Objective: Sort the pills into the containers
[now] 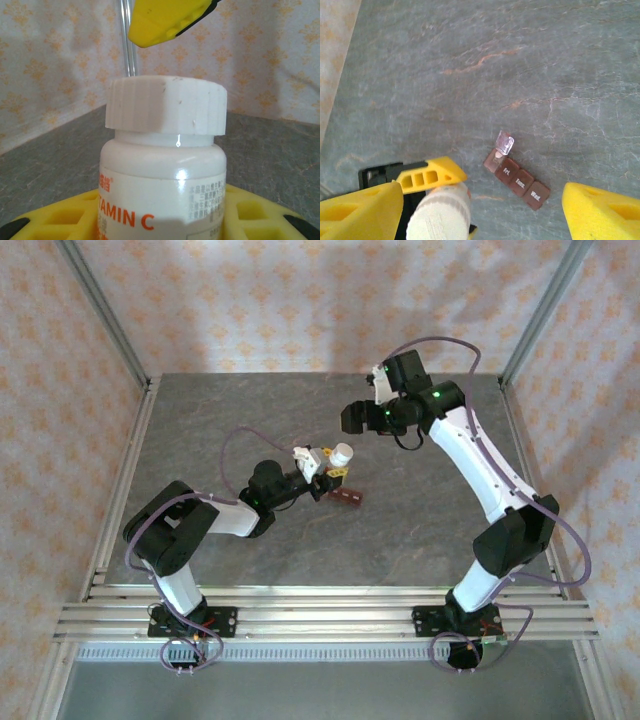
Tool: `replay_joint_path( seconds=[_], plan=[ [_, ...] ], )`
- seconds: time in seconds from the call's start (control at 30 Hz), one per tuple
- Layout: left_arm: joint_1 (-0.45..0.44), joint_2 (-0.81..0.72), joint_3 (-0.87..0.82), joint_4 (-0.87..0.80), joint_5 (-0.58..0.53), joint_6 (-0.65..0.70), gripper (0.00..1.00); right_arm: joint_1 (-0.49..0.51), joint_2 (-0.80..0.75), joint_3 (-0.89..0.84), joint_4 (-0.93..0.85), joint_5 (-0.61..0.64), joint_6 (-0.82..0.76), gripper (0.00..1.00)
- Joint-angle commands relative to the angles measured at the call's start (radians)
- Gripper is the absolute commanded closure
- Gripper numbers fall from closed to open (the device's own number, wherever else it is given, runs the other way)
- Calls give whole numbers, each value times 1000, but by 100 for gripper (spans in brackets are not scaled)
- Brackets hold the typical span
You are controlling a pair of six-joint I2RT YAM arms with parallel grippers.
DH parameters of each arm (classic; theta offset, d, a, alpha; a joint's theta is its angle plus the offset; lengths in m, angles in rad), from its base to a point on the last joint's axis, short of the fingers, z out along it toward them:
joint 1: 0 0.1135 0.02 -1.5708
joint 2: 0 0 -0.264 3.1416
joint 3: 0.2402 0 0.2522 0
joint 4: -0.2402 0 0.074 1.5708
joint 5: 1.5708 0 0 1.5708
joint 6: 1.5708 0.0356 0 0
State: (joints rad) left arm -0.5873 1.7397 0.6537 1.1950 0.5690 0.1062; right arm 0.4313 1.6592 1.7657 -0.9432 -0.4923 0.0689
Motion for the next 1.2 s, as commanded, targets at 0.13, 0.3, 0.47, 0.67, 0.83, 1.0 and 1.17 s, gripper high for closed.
replay_joint_path(
  seconds=[0.13, 0.3, 0.47, 0.67, 0.83, 1.0, 1.17],
  plan=[
    [-3, -19, 15, 64, 22, 22, 100, 10, -44, 2, -63, -70, -156, 22],
    [-5, -3, 27, 64, 25, 18, 100, 27, -26, -9, -68, -63, -169, 24],
    [-5, 5, 35, 64, 29, 20, 100, 46, -3, -14, -63, -66, -173, 27],
    [-3, 17, 41, 66, 32, 13, 100, 66, 10, -28, -56, -77, -173, 27],
    [-4, 23, 46, 66, 35, 9, 100, 75, 14, -51, -51, -81, -173, 29],
    [-5, 23, 52, 67, 35, 8, 100, 74, 18, -66, -47, -75, -169, 46],
    [-4, 15, 49, 65, 35, 6, 100, 75, 20, -89, -35, -84, -137, 55]
  ],
)
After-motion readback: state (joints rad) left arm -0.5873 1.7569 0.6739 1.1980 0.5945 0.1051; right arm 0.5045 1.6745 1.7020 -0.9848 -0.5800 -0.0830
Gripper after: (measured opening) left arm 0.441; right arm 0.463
